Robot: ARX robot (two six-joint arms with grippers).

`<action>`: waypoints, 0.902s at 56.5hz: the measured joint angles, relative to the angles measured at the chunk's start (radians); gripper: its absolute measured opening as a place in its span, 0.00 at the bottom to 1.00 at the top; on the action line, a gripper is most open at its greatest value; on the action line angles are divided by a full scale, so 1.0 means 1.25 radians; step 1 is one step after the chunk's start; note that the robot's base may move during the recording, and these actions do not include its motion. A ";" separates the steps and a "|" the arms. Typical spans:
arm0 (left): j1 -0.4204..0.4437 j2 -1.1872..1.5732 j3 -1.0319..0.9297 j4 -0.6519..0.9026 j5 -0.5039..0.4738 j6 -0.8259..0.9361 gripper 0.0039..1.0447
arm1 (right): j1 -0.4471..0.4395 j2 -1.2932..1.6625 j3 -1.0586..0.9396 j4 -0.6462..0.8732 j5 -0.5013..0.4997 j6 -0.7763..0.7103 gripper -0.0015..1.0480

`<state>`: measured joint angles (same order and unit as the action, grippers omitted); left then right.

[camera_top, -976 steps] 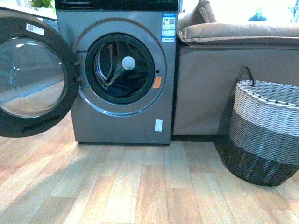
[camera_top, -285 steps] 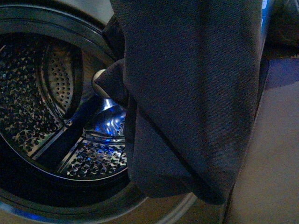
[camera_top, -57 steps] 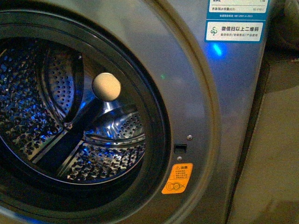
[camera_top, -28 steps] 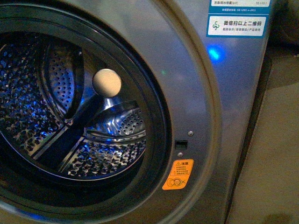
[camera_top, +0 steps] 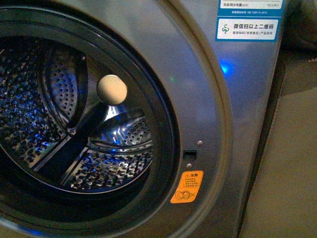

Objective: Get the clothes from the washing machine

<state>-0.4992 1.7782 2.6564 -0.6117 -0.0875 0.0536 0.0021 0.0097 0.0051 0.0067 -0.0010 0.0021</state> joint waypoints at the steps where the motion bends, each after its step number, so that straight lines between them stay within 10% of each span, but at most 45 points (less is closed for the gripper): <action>1: 0.012 -0.011 -0.023 0.009 -0.004 -0.005 0.94 | 0.000 -0.003 0.000 -0.001 0.000 0.000 0.02; 31: 0.142 -0.466 -0.823 0.066 -0.070 -0.199 0.93 | 0.000 -0.004 0.000 -0.004 0.000 0.000 0.02; 37: 0.132 -0.530 -0.964 0.211 -0.170 -0.129 0.78 | 0.000 -0.004 0.000 -0.004 0.000 0.000 0.02; 51: 0.222 -0.812 -1.451 0.476 -0.111 -0.059 0.34 | 0.000 -0.004 0.000 -0.005 0.000 0.000 0.02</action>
<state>-0.2222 0.7631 0.8433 -0.0166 -0.2260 -0.0196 0.0021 0.0044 0.0051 0.0006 -0.0013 0.0021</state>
